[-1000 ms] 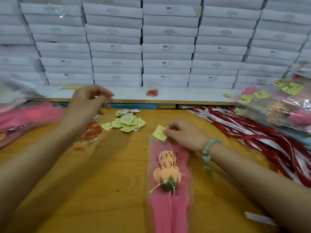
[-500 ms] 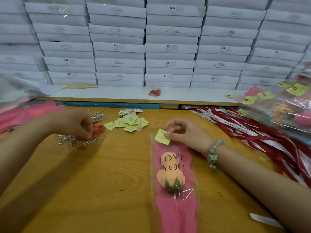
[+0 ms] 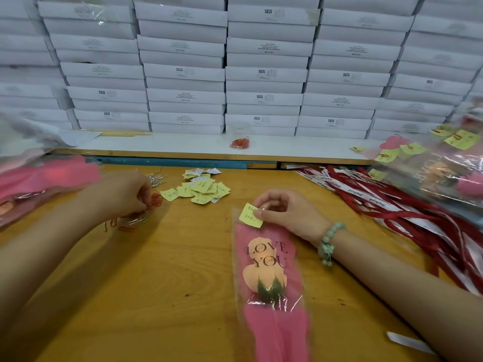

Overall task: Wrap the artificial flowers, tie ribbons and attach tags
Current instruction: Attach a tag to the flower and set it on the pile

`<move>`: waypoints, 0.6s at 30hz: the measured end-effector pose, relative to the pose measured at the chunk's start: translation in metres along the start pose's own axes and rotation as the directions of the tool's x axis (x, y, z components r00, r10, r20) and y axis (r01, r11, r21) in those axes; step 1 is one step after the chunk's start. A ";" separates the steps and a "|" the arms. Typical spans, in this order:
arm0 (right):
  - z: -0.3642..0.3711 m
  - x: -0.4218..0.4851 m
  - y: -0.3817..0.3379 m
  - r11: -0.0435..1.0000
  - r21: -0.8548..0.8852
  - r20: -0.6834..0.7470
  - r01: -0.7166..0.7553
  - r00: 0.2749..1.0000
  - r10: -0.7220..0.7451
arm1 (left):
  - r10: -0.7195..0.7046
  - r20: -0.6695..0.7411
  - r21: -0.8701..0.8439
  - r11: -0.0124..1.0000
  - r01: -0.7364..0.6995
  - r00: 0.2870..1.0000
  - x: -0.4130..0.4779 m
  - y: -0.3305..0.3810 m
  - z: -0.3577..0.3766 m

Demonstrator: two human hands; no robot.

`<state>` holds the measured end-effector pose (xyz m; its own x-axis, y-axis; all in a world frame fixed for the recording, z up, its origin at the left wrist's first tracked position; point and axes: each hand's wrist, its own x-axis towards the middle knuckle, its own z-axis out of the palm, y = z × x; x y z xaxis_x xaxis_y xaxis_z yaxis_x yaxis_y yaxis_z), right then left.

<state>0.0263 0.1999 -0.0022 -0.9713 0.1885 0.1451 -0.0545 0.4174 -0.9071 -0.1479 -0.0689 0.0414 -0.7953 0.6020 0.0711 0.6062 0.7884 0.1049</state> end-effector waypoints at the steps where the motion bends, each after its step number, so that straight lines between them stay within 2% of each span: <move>1: 0.000 0.000 0.000 1.000 -0.002 -0.001 0.002 1.000 -0.002 | 0.003 -0.007 0.013 1.000 -0.003 1.000 0.001 -0.001 0.001; 9: -0.001 0.001 0.002 0.999 -0.014 -0.011 0.032 0.999 -0.032 | -0.012 -0.114 -0.039 0.999 0.007 0.993 0.000 -0.001 -0.009; 11: -0.001 0.001 0.003 0.999 -0.009 -0.012 0.036 0.999 -0.036 | -0.017 -0.191 -0.068 0.998 0.004 0.981 -0.003 0.004 -0.013; 13: 0.000 0.000 0.003 0.999 0.000 -0.005 0.045 0.999 -0.045 | 0.028 -0.297 -0.115 0.991 -0.065 0.954 -0.006 0.016 -0.018; 16: 0.000 0.001 0.003 0.998 0.013 -0.007 0.057 0.998 -0.057 | 0.089 -0.325 -0.362 0.908 -0.210 0.942 -0.015 0.050 -0.022; 18: 0.000 0.001 0.004 0.998 0.017 -0.015 0.060 0.998 -0.060 | 0.123 -0.266 -0.613 0.744 -0.266 0.956 -0.024 0.077 -0.016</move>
<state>0.0254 0.2014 -0.0056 -0.9626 0.1768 0.2052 -0.1168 0.4127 -0.9034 -0.0825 -0.0249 0.0637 -0.6879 0.6389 0.3444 0.6583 0.3493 0.6668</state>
